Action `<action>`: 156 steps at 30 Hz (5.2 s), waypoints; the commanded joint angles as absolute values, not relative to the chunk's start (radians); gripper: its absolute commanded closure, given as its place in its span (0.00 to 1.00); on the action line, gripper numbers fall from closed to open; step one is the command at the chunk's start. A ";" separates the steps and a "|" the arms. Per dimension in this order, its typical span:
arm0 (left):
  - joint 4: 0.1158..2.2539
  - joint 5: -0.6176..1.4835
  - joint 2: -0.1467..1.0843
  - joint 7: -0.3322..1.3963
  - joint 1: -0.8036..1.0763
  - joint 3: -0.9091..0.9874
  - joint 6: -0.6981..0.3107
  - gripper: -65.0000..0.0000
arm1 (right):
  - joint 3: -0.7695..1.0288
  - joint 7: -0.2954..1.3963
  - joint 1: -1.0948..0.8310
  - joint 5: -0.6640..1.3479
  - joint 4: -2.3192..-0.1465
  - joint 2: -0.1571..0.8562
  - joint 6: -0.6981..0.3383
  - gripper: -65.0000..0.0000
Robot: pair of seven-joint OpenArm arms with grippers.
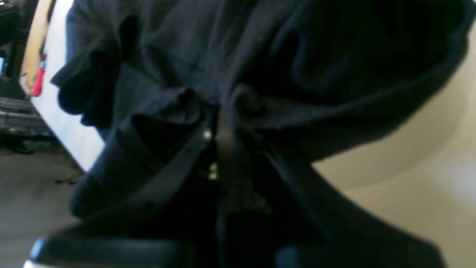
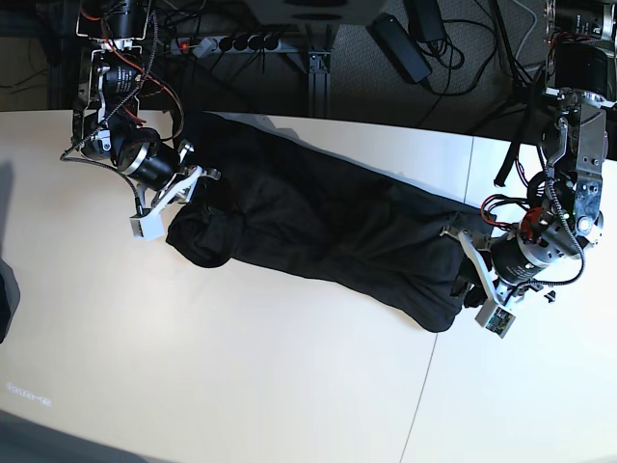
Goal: Fold the T-shirt properly
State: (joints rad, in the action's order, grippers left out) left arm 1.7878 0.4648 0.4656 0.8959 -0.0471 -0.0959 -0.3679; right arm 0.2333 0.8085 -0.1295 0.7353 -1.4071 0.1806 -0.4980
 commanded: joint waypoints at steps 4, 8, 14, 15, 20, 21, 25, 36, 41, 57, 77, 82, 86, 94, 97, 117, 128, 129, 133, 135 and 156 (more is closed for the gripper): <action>1.801 0.476 0.500 0.873 -0.064 -0.043 -0.351 0.75 | 0.285 0.820 -0.130 0.646 -1.403 0.254 -0.550 1.00; 1.801 0.503 0.516 0.882 -0.063 -0.002 -0.351 0.75 | 0.344 0.823 -0.125 0.671 -1.403 0.324 -0.550 1.00; 1.801 0.511 0.518 0.887 -0.063 0.008 -0.351 0.75 | 0.406 0.862 -0.104 0.716 -1.403 0.434 -0.550 1.00; 1.801 0.515 0.518 0.888 -0.062 0.008 -0.351 0.75 | 0.407 0.870 -0.094 0.722 -1.403 0.451 -0.550 1.00; 1.801 0.533 0.518 0.891 -0.031 0.008 -0.351 0.75 | 0.406 0.918 -0.019 0.736 -1.403 0.519 -0.549 1.00; 1.801 0.539 0.518 0.891 -0.021 0.008 -0.351 0.75 | 0.406 0.942 0.001 0.754 -1.403 0.526 -0.549 1.00; 1.801 0.542 0.503 0.886 0.029 0.007 -0.352 0.75 | 0.406 0.999 0.087 0.813 -1.404 0.537 -0.549 1.00; 1.704 0.537 0.360 0.853 0.133 -0.028 -0.352 0.75 | 0.343 1.010 0.301 0.794 -1.408 0.535 -0.550 1.00; 1.606 0.511 0.254 0.802 0.113 -0.032 -0.352 0.75 | 0.281 1.011 0.372 0.792 -1.408 0.535 -0.550 1.00; 1.471 0.398 0.113 0.724 0.080 -0.255 -0.354 0.75 | -0.018 1.005 0.527 0.720 -1.408 0.514 -0.549 1.00; 1.377 0.311 -0.049 0.707 0.014 -0.354 -0.351 0.75 | -0.434 1.105 0.584 0.660 -1.407 0.366 -0.549 1.00; 1.377 0.310 -0.049 0.707 0.014 -0.354 -0.352 0.75 | -0.534 1.113 0.584 0.657 -1.407 0.365 -0.550 0.93; 1.377 0.310 -0.049 0.707 0.014 -0.354 -0.351 0.75 | -0.599 1.115 0.584 0.647 -1.407 0.366 -0.550 0.53; 1.377 0.321 -0.049 0.707 0.014 -0.354 -0.351 0.75 | -0.639 1.115 0.587 0.701 -1.413 0.365 -0.549 0.36; 1.377 0.326 -0.050 0.706 0.014 -0.354 -0.351 0.75 | -0.639 1.118 0.587 0.707 -1.440 0.360 -0.549 0.36; 1.378 0.325 -0.049 0.706 0.014 -0.280 -0.352 0.75 | -0.635 1.186 0.500 0.776 -1.599 0.246 -0.548 0.36; 1.383 0.368 -0.012 0.707 0.014 -0.122 -0.355 0.75 | -0.329 1.122 0.570 0.759 -1.617 0.247 -0.547 0.55; 1.383 0.372 -0.009 0.710 0.014 -0.122 -0.355 0.75 | -0.299 1.122 0.576 0.758 -1.617 0.247 -0.547 0.62; 1.384 0.395 -0.002 0.724 0.014 -0.122 -0.355 0.75 | -0.200 1.104 0.581 0.686 -1.613 0.249 -0.547 1.00; 1.391 0.400 -0.002 0.739 0.014 -0.122 -0.355 0.75 | -0.173 1.100 0.579 0.641 -1.601 0.253 -0.547 1.00; 1.496 0.424 0.003 0.789 0.017 -0.121 -0.363 0.75 | -0.171 1.181 0.365 0.898 -1.403 0.228 -0.567 1.00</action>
